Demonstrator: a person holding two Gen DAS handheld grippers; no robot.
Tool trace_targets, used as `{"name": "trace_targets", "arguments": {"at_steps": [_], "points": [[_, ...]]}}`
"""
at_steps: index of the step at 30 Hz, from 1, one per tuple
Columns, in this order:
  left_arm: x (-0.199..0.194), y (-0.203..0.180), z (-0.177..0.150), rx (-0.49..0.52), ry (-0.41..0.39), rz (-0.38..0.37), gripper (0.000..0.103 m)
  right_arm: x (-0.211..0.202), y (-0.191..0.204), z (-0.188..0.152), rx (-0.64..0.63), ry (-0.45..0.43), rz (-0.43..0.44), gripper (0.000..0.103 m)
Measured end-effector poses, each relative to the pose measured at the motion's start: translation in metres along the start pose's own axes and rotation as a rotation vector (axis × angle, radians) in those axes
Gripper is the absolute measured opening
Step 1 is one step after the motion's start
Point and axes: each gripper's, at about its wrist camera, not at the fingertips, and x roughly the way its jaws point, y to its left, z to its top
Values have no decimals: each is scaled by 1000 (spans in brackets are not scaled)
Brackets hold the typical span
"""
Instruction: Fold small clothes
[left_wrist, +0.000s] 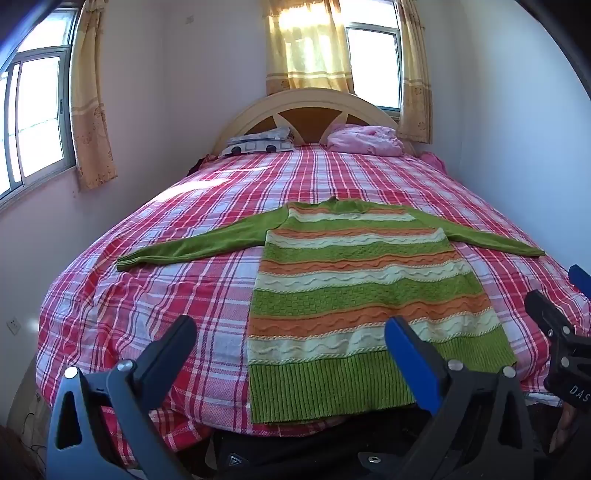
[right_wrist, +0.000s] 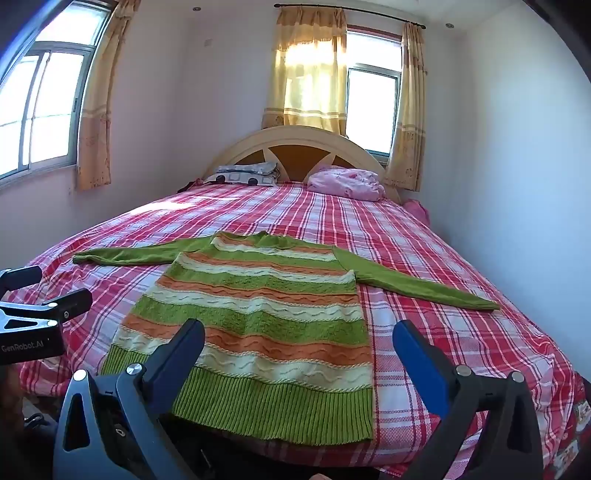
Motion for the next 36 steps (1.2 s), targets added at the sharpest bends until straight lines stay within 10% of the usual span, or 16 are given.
{"name": "trace_targets", "arguments": {"at_steps": [36], "points": [[7, 12, 3, -52, 13, -8, 103, 10, -4, -1, 21, 43, 8, 102]]}}
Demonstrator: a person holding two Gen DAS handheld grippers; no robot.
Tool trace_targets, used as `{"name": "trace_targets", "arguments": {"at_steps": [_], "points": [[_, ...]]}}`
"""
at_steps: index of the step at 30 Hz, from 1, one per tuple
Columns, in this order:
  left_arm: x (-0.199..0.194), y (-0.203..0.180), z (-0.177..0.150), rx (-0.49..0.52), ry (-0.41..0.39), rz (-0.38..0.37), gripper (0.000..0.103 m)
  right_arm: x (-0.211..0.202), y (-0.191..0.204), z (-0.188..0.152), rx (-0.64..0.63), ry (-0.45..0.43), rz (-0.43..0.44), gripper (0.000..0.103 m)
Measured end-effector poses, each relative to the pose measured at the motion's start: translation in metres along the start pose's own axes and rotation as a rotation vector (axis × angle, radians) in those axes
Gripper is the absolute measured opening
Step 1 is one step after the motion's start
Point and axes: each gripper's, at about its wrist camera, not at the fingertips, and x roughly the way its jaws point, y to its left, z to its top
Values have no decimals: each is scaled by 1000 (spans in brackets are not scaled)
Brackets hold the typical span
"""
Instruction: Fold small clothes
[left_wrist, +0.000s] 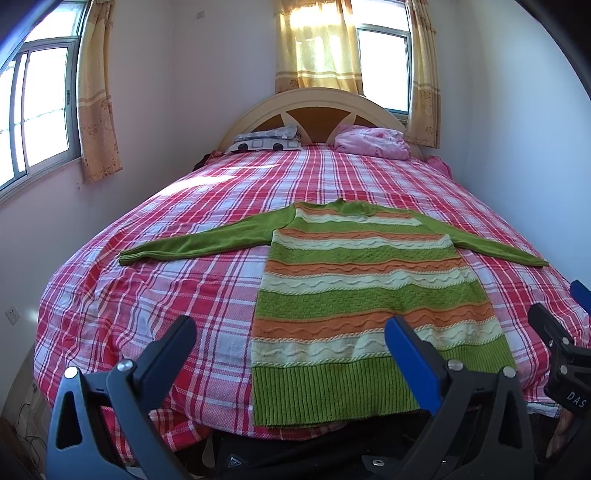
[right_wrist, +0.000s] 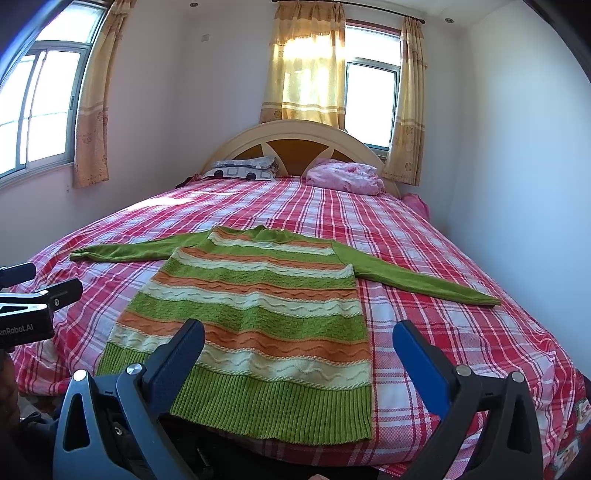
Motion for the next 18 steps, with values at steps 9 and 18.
{"name": "trace_targets", "arguments": {"at_steps": [9, 18], "points": [[0, 1, 0, 0, 0, 0, 103, 0, -2, -1, 1, 3, 2, 102], [2, 0, -3, 7, 7, 1, 103, 3, -2, -2, 2, 9, 5, 102]]}}
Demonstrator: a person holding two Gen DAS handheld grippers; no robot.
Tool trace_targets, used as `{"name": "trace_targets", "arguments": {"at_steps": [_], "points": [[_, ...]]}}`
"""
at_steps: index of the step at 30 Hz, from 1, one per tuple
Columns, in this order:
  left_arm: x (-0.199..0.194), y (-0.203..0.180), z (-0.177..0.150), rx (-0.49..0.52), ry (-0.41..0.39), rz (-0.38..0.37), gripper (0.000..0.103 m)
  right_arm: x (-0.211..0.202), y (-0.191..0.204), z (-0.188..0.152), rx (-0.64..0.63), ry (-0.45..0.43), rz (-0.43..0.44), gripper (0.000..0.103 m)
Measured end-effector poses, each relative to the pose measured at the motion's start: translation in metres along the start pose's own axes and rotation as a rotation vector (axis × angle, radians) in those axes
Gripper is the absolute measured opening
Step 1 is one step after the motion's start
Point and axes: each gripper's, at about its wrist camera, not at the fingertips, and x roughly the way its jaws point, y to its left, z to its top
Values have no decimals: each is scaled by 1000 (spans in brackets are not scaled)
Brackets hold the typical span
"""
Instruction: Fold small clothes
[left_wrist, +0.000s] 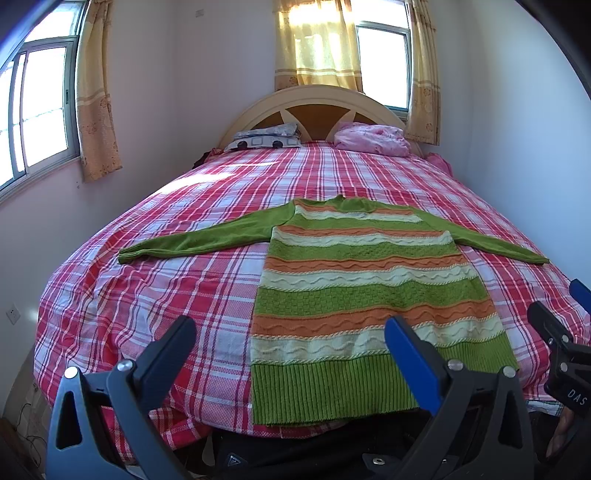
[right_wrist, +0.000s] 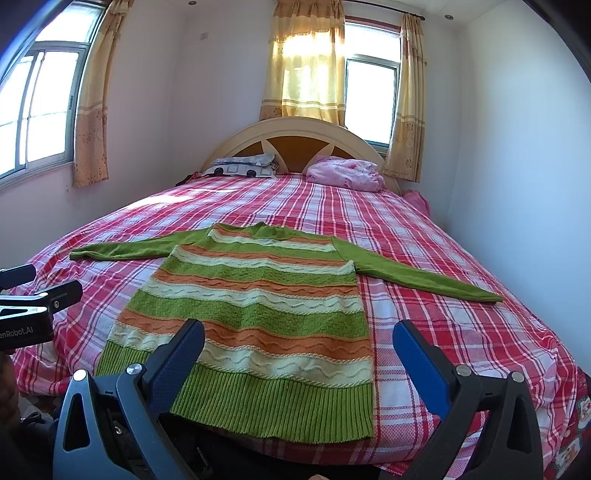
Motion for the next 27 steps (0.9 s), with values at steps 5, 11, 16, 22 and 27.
{"name": "trace_targets", "arguments": {"at_steps": [5, 11, 16, 22, 27], "points": [[0, -2, -1, 0, 3, 0, 103, 0, 0, 0, 2, 0, -1, 102], [0, -2, -2, 0, 3, 0, 103, 0, 0, 0, 1, 1, 0, 102], [1, -3, -2, 2, 4, 0, 103, 1, 1, -2, -1, 3, 1, 102], [1, -4, -3, 3, 6, 0, 103, 3, 0, -4, -1, 10, 5, 102], [1, -4, -5, 4, 8, 0, 103, 4, 1, -5, 1, 15, 6, 102]]}}
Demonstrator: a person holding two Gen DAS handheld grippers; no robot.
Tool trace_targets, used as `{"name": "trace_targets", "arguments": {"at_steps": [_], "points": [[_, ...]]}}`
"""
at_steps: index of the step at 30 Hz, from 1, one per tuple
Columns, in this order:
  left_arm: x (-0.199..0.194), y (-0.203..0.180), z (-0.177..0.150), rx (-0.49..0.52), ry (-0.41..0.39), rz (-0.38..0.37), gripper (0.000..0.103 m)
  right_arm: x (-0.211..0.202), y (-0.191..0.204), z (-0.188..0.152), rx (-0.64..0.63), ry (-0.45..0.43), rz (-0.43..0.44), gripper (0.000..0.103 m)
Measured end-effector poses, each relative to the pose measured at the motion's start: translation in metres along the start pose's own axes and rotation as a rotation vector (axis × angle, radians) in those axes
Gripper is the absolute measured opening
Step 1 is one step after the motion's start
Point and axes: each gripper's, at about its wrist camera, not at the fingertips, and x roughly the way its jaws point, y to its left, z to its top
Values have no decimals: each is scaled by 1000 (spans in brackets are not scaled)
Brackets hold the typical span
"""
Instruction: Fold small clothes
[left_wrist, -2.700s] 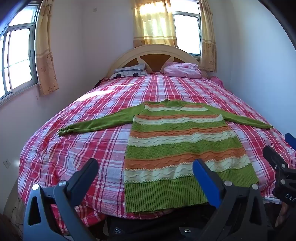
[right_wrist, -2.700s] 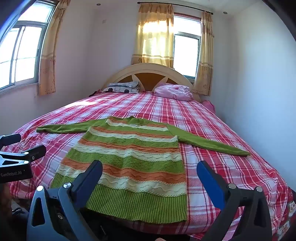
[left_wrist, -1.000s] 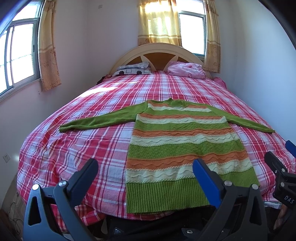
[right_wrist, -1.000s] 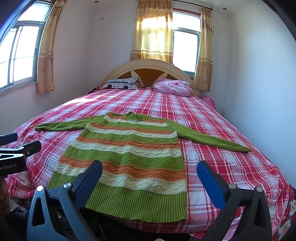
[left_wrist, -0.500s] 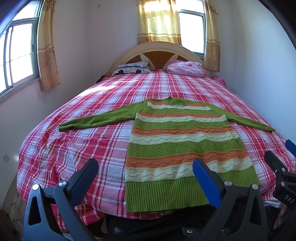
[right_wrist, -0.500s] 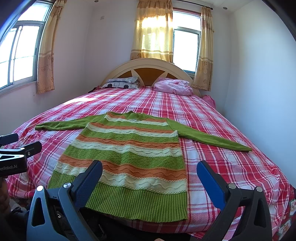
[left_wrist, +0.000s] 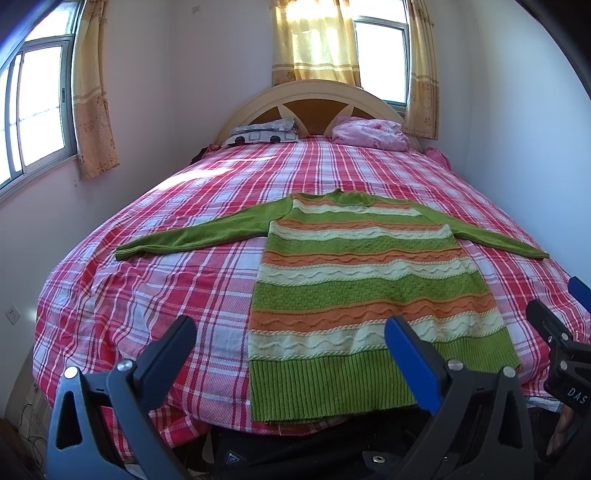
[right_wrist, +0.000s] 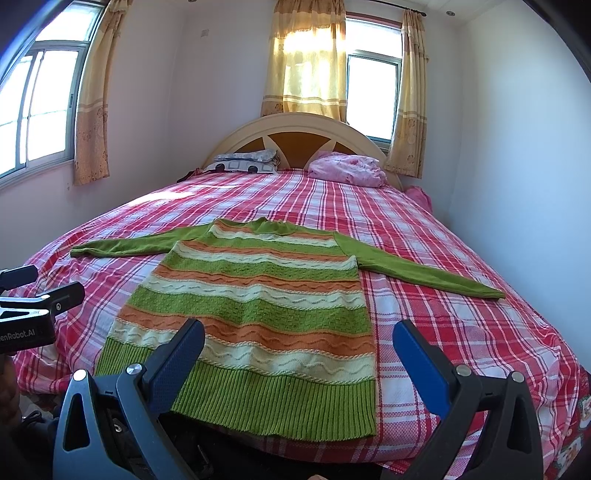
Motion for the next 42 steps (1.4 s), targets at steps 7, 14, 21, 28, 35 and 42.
{"name": "trace_targets", "arguments": {"at_steps": [7, 14, 21, 28, 35, 42], "points": [[2, -3, -4, 6, 9, 0, 103, 2, -1, 0, 2, 14, 5, 102], [8, -7, -2, 16, 33, -13, 103, 12, -5, -1, 10, 43, 14, 102], [33, -10, 6, 46, 113, -63, 103, 42, -20, -5, 35, 112, 17, 102], [71, -20, 23, 153, 163, -70, 103, 80, -46, -8, 75, 170, 19, 102], [115, -18, 57, 187, 121, -26, 103, 126, -89, -2, 99, 198, -50, 102], [180, -30, 82, 164, 129, 7, 103, 177, -162, 8, 172, 248, -145, 102]]}}
